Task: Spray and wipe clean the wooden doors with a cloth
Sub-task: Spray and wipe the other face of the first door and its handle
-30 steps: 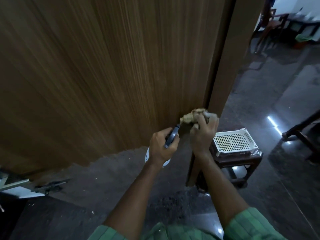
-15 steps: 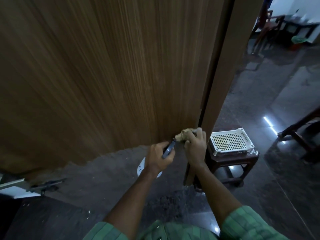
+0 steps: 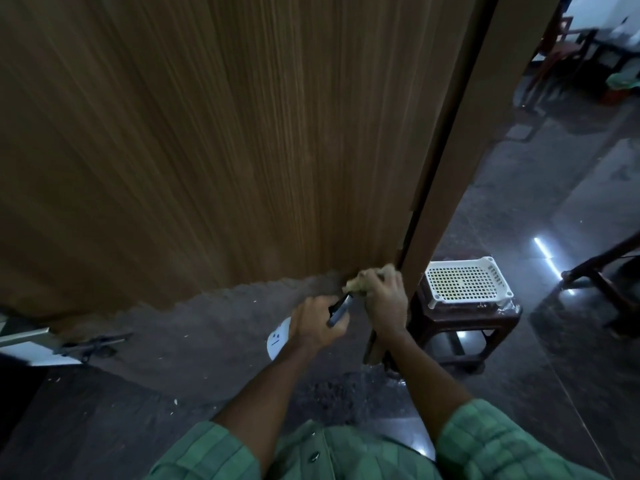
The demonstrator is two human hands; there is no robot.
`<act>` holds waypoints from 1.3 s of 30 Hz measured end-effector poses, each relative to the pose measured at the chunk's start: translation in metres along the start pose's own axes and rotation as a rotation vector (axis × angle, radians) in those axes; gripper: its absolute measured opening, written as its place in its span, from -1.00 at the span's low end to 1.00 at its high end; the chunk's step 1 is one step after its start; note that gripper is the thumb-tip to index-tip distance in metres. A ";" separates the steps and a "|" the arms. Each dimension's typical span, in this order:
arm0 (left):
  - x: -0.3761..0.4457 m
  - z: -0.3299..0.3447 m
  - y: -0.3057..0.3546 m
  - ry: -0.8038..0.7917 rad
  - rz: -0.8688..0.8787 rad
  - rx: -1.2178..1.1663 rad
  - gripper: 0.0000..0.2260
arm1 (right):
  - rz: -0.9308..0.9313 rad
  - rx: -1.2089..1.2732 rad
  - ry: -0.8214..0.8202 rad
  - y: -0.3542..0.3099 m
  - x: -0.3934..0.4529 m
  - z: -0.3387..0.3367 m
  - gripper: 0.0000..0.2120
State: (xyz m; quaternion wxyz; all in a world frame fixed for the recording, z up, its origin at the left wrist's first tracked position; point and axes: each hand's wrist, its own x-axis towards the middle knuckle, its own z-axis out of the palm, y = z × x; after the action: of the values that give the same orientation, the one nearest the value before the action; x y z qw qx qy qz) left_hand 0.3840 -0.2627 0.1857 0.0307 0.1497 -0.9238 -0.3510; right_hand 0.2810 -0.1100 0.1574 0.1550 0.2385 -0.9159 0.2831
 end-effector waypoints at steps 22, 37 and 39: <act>-0.006 -0.017 -0.004 0.223 0.063 -0.164 -0.71 | 0.008 0.084 0.345 -0.041 0.019 0.006 -0.71; -0.026 -0.039 -0.034 0.342 0.010 -0.197 -0.71 | -0.242 0.015 0.141 -0.050 -0.005 0.055 -0.75; -0.027 -0.047 -0.037 0.354 0.000 -0.198 -0.67 | -0.170 -0.017 -0.062 -0.032 -0.025 0.074 -0.72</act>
State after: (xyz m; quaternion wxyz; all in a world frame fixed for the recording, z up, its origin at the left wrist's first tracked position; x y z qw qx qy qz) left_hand 0.4266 -0.3111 0.1981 0.2069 0.2055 -0.8650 -0.4083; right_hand 0.3076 -0.1679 0.1027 0.1519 0.3225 -0.8993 0.2535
